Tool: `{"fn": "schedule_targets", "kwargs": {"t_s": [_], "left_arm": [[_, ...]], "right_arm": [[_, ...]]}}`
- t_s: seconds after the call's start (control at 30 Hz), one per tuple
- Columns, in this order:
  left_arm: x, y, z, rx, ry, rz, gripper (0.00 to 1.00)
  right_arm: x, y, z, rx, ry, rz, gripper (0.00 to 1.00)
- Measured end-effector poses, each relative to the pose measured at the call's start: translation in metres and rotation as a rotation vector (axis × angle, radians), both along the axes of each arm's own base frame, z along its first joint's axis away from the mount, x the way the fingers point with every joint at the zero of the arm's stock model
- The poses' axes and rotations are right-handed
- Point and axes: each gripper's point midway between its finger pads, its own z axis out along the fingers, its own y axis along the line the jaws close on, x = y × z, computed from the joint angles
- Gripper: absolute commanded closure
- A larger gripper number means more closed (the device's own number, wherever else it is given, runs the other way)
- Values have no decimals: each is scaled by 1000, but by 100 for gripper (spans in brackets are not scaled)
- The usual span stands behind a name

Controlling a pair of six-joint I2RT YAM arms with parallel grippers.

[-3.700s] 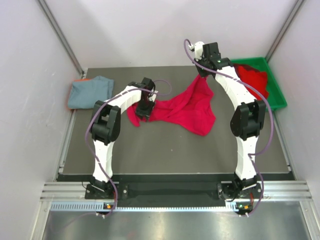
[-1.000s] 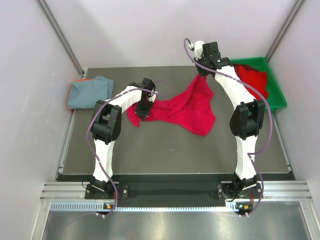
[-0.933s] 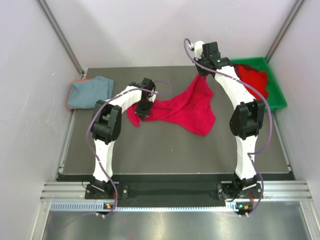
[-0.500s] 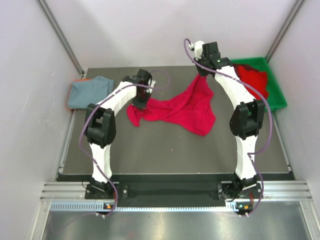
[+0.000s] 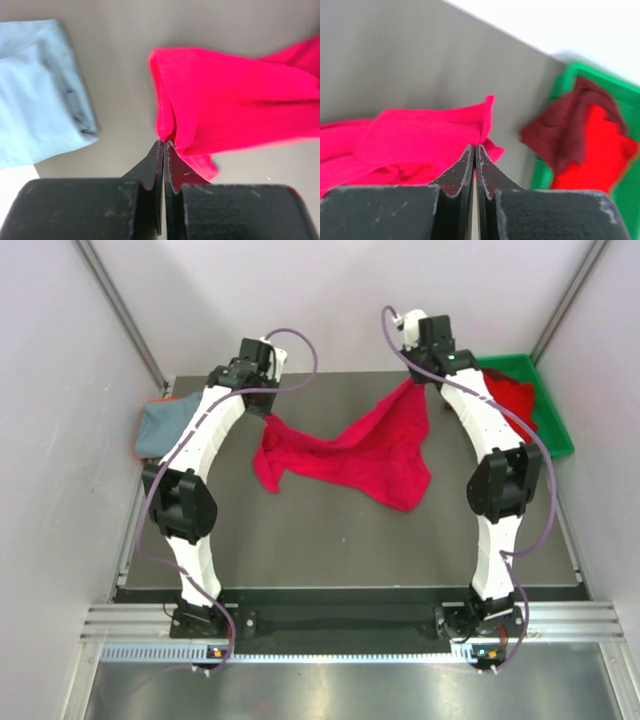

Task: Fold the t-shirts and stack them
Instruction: Flatten the tshirt out

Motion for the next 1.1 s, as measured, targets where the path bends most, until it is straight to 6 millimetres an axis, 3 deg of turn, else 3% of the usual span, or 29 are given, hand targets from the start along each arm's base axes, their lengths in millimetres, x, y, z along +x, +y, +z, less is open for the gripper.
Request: {"fn": "schedule_targets", "kwargs": {"t_s": [0.17,0.27,0.47,0.67,0.7,0.87,1.1], "left_arm": [[15,36,26,-21,-69,91,100],[12,52,41,-34,-100,126,100],[-9,47,95,-87,-212,99,100],[-31,44,173,-158,-419,67,100],[-39,45,193,-175,-470,61,100],[-53,41,211,-196,-508,32,100],[-87,37,245,-219,-588,-31,100]], "right_arm": [[-9,-37,61,8,-113,-77,100],[-22,-52,105,22,-197,-107,100],[-62,-61,171,55,-325,-112,100],[-113,-62,211,101,-398,-67,100],[-131,-61,225,122,-424,-46,100],[-175,-67,245,138,-479,-25,100],[-258,-81,281,171,-616,-1,100]]}}
